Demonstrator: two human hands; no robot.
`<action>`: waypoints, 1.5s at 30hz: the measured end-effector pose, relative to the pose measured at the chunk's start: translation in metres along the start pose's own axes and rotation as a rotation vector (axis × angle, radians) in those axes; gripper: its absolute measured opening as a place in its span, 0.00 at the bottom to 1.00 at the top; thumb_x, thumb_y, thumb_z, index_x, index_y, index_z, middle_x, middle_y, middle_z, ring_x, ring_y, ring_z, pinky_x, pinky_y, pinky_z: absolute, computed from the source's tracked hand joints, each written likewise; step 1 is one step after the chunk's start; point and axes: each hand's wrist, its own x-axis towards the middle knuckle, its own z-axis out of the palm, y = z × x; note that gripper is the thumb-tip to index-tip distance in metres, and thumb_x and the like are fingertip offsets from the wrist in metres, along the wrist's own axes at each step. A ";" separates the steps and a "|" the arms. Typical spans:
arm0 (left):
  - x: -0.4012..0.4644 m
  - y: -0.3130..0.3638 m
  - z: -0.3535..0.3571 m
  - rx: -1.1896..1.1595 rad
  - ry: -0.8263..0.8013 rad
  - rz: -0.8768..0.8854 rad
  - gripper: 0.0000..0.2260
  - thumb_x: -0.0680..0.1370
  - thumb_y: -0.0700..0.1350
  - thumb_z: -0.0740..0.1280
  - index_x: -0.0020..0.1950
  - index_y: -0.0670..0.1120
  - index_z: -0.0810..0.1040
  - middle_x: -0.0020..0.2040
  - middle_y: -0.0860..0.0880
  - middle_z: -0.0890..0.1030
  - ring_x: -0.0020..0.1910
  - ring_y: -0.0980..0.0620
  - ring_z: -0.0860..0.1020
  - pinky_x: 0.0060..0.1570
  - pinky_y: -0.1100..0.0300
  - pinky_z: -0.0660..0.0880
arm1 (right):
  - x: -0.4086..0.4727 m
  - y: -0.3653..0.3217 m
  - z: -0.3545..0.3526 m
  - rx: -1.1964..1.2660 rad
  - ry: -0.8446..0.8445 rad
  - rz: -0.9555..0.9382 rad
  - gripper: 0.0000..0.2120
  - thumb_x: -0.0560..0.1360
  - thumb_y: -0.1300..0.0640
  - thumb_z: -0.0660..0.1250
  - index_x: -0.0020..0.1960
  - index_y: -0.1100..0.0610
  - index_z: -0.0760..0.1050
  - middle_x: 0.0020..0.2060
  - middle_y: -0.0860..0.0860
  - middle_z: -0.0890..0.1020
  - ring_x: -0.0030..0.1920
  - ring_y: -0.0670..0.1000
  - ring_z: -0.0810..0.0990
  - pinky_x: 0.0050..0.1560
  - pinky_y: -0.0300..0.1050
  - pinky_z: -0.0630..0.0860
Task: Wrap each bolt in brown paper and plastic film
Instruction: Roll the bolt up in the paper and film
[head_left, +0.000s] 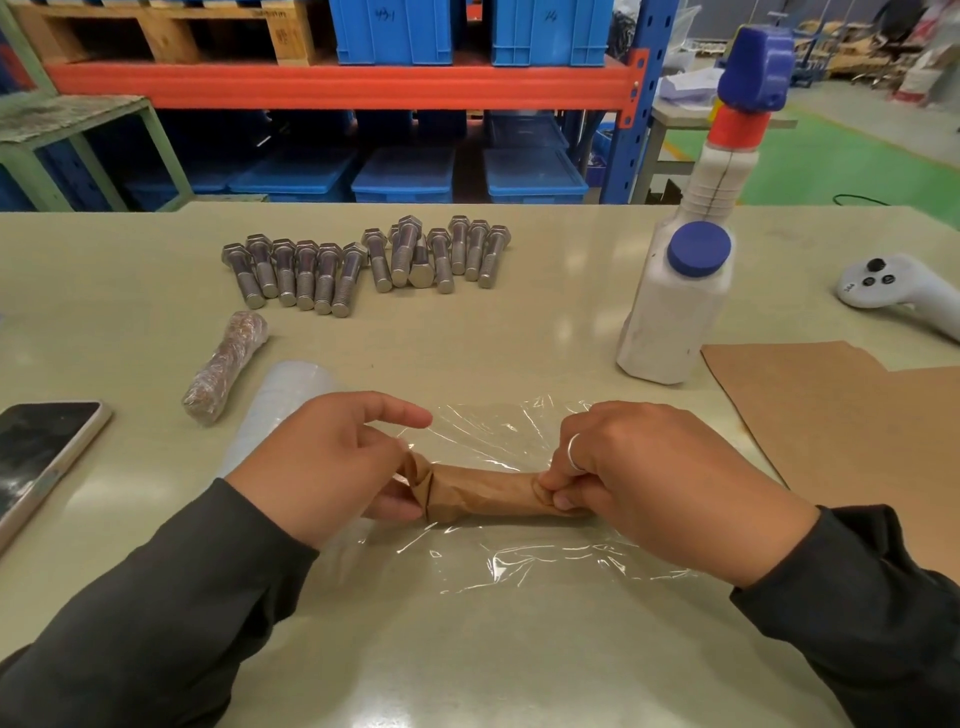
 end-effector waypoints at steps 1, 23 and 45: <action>0.000 -0.001 -0.001 0.016 -0.019 0.008 0.13 0.76 0.30 0.61 0.47 0.47 0.78 0.37 0.39 0.82 0.36 0.41 0.83 0.40 0.56 0.80 | 0.000 0.000 0.000 0.006 -0.002 0.001 0.09 0.76 0.49 0.62 0.55 0.43 0.78 0.49 0.43 0.78 0.52 0.44 0.72 0.47 0.40 0.70; 0.000 -0.013 0.018 0.725 0.198 0.637 0.07 0.67 0.33 0.72 0.35 0.45 0.84 0.34 0.52 0.79 0.32 0.60 0.73 0.36 0.73 0.68 | -0.001 0.002 0.001 0.076 0.013 0.033 0.09 0.76 0.50 0.64 0.55 0.42 0.79 0.44 0.41 0.76 0.51 0.43 0.72 0.49 0.41 0.70; -0.024 -0.031 0.070 1.464 0.321 0.782 0.37 0.77 0.36 0.32 0.55 0.49 0.82 0.41 0.32 0.81 0.41 0.34 0.81 0.38 0.48 0.80 | -0.003 0.006 -0.003 0.259 0.014 0.205 0.10 0.75 0.50 0.66 0.56 0.46 0.74 0.44 0.40 0.79 0.45 0.40 0.76 0.47 0.34 0.71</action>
